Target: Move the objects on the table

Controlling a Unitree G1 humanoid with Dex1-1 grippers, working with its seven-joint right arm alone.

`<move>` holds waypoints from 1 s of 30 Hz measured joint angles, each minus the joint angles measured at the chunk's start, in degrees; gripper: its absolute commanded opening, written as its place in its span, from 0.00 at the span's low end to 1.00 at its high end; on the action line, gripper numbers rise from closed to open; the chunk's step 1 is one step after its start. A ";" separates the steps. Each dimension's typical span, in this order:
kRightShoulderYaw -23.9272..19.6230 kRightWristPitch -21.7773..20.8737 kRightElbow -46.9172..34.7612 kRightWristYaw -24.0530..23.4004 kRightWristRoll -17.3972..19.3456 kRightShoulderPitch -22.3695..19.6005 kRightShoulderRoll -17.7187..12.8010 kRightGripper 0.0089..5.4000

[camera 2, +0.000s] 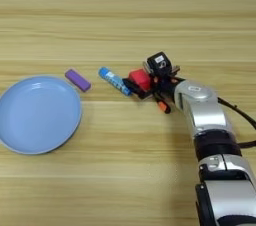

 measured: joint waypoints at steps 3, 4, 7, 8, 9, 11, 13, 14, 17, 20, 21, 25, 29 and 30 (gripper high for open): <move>-0.01 0.29 0.75 -0.14 -0.08 -0.54 0.00 0.95; -0.02 0.29 1.02 -0.15 -0.07 -0.67 0.00 0.94; -0.02 0.37 1.76 -0.20 -0.09 -1.12 0.00 0.87; -0.02 0.37 1.83 -0.20 -0.09 -1.17 0.00 0.85; -0.02 0.39 2.02 -0.21 -0.09 -1.27 0.00 0.84; 0.01 0.51 2.24 -0.21 -0.21 -1.28 0.00 0.80; 0.09 0.75 2.78 -0.20 -0.36 -1.17 0.01 0.76; 0.10 0.83 2.82 -0.19 -0.39 -1.16 0.01 0.75; 0.15 1.45 2.82 -0.12 -0.51 -1.16 0.02 0.68; 0.26 1.78 2.87 -0.04 -0.59 -1.16 0.02 0.63; 0.27 1.80 2.87 -0.02 -0.62 -1.16 0.02 0.60; 0.29 1.85 2.87 -0.01 -1.07 -1.20 -0.01 0.52; 0.33 1.84 2.87 0.25 -1.10 -1.21 0.06 0.45; 0.35 1.84 2.87 0.31 -1.10 -1.21 0.11 0.44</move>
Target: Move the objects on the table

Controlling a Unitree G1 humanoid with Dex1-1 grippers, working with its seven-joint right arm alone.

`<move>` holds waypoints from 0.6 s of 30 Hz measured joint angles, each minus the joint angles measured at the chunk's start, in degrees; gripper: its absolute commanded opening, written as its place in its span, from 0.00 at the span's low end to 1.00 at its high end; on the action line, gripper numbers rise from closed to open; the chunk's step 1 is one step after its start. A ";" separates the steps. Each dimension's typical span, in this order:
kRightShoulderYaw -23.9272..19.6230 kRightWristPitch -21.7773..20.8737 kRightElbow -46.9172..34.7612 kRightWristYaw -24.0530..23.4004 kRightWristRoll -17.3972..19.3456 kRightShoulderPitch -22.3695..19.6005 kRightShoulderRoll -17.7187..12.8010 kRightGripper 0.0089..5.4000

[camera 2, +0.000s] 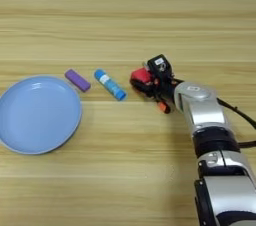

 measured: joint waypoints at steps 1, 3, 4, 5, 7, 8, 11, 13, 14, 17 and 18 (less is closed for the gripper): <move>0.00 0.00 0.00 0.02 0.00 0.00 0.05 0.42; 0.00 -0.01 0.00 0.02 -0.01 0.00 0.06 0.42; 0.00 -0.01 0.00 0.02 -0.01 0.00 0.07 0.42; 0.00 -0.03 0.00 0.02 -0.01 0.00 0.08 0.42; -0.01 -0.04 -0.23 0.11 0.04 0.07 0.10 0.42; -0.02 -0.04 -0.32 0.19 0.04 0.12 0.12 0.42; -0.05 -0.03 -2.37 0.81 0.19 0.71 0.31 0.42; -0.07 0.00 -4.26 0.91 0.43 0.91 0.53 0.42; -0.07 0.02 -4.83 0.92 0.59 0.96 0.56 0.42; -0.10 0.23 -7.49 0.92 0.91 1.37 0.58 0.42; -0.10 0.37 -8.20 0.92 1.01 1.41 0.58 0.42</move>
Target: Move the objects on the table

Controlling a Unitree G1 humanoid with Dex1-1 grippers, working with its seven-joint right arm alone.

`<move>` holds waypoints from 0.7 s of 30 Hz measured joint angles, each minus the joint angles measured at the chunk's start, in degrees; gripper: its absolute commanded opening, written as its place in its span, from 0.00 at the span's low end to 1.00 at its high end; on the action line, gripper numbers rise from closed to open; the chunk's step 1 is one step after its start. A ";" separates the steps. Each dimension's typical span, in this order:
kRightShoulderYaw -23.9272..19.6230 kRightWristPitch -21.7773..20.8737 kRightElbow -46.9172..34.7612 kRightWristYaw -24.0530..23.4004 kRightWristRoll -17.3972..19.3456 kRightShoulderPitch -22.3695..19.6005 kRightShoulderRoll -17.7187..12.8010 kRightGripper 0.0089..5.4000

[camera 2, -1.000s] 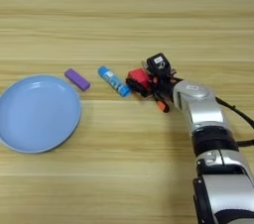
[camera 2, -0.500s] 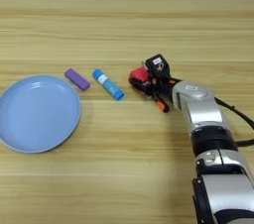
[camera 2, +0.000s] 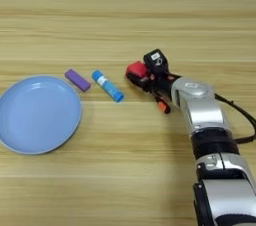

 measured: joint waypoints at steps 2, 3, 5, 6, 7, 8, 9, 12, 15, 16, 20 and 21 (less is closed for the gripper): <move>0.00 0.69 -1.28 0.00 0.09 0.13 0.02 0.42; 0.00 1.02 -2.67 0.04 0.17 0.43 0.05 0.42; 0.03 1.69 -4.49 0.12 0.34 0.75 0.16 0.42; 0.10 2.32 -6.05 0.18 0.37 1.06 0.33 0.42; 0.20 2.73 -7.22 0.25 0.39 1.19 0.56 0.42; 0.37 3.32 -8.46 0.32 0.40 1.29 0.83 0.42; 0.91 3.91 -10.16 0.48 0.44 1.47 1.12 0.42; 2.30 5.62 -14.25 1.38 1.15 1.89 1.92 0.42; 3.69 7.22 -17.07 2.02 1.40 2.29 2.96 0.42; 4.20 7.48 -18.11 2.37 1.58 2.45 3.48 0.42; 5.89 8.82 -20.65 2.53 2.28 2.60 4.86 0.42; 6.35 9.48 -21.24 2.54 2.31 2.62 5.17 0.42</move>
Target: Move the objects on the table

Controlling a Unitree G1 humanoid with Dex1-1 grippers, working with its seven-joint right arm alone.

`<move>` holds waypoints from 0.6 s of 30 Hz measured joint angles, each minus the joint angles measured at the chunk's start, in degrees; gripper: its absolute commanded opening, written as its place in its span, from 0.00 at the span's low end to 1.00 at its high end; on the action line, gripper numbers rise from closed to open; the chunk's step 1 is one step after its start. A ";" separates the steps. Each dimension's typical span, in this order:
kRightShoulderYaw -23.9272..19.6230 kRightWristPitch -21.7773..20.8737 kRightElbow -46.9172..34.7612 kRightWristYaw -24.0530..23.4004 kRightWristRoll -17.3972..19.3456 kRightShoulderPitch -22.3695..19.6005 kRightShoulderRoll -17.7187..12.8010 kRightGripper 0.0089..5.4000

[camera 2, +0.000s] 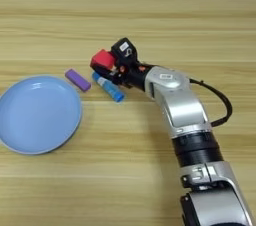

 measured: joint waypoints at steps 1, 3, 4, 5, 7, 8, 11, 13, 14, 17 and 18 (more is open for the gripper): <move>0.23 0.05 -0.21 0.02 0.05 0.00 0.23 0.42; 0.93 0.21 -0.83 0.01 0.06 0.00 0.74 0.42; 2.05 0.59 -1.44 0.01 0.14 0.00 1.68 0.42; 2.77 1.18 -1.73 0.02 0.18 0.00 2.60 0.42; 3.88 1.35 -2.19 0.06 0.21 0.00 3.39 0.42; 4.50 1.46 -2.52 0.04 0.20 -0.01 3.81 0.42; 6.29 2.18 -3.21 0.07 0.19 -0.02 5.22 0.42; 7.36 2.49 -3.35 0.07 0.15 -0.01 5.91 0.42; 8.21 2.54 -3.41 0.05 0.13 -0.01 6.37 0.42; 9.48 2.57 -3.41 0.04 -0.01 -0.01 7.21 0.42; 10.00 2.57 -3.38 0.04 -0.10 -0.01 7.40 0.42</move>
